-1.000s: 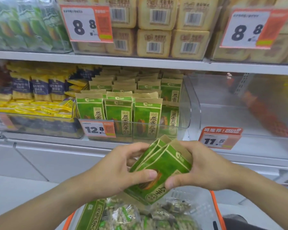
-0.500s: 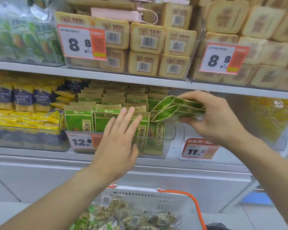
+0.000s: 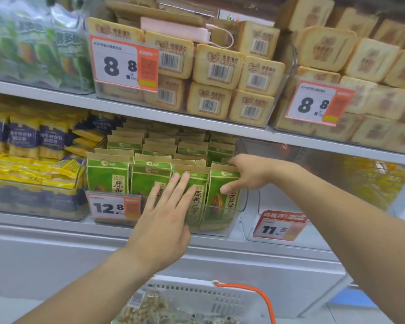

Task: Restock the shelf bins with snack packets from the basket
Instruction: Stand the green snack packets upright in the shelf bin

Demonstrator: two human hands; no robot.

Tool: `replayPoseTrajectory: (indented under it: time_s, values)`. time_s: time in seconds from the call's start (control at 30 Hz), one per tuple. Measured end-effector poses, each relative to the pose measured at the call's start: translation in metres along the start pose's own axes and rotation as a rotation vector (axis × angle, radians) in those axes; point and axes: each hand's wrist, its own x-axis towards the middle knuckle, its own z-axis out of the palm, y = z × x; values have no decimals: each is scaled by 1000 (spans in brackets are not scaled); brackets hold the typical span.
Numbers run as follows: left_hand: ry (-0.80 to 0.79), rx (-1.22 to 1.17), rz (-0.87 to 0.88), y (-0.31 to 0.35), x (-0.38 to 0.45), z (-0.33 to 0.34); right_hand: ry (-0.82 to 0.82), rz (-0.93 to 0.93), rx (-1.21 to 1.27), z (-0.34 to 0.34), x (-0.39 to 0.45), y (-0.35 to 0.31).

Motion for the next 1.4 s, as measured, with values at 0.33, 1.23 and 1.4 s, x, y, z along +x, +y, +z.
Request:
replayPoseTrajectory:
  time_s: [0.33, 1.23, 1.4]
  values:
    - [38, 37, -5, -1, 3, 8, -24, 82, -187, -5, 18, -2]
    - [60, 9, -8, 1, 4, 11, -346, 262, -228, -8, 60, -14]
    - [72, 5, -5, 0, 3, 12, -234, 239, -210, 2, 57, -8]
